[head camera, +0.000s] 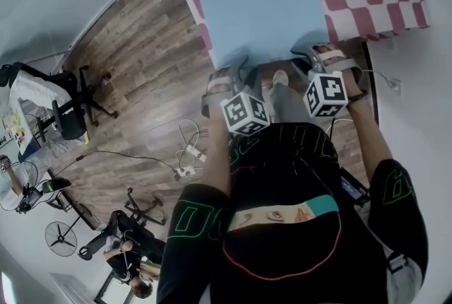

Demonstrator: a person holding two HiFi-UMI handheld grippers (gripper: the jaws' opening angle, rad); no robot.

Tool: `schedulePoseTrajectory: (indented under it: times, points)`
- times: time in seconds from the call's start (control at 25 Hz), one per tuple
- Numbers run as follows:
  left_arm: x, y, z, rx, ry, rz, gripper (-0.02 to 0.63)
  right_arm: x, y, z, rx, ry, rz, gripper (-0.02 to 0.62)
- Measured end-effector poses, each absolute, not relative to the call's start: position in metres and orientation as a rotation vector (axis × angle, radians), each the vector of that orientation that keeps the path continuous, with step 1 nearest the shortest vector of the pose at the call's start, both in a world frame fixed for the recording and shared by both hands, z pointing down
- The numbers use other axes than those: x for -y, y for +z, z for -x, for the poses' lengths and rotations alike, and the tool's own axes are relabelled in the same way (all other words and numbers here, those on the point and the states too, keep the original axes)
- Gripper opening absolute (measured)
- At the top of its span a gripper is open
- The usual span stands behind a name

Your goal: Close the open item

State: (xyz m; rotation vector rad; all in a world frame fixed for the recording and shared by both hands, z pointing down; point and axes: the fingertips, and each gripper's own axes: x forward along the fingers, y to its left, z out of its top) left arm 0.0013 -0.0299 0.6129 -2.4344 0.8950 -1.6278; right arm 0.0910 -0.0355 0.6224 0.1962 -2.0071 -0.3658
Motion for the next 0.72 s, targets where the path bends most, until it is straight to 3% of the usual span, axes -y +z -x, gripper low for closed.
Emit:
schedulePoseTrajectory:
  times: [0.28,0.36,0.72]
  points:
    - [0.039,0.603,0.009,-0.967,-1.599,2.391,0.180,0.035,0.604,-0.090,2.054,-0.372,-0.180,0.044]
    - [0.044,0.594,0.010,-1.002,-1.563,2.363,0.133,0.036,0.595,-0.089,2.086,-0.350,-0.181,0.043]
    - [0.059,0.551,0.014,-1.031,-1.414,2.303,0.071,0.048,0.552,-0.085,2.183,-0.308,-0.208,0.034]
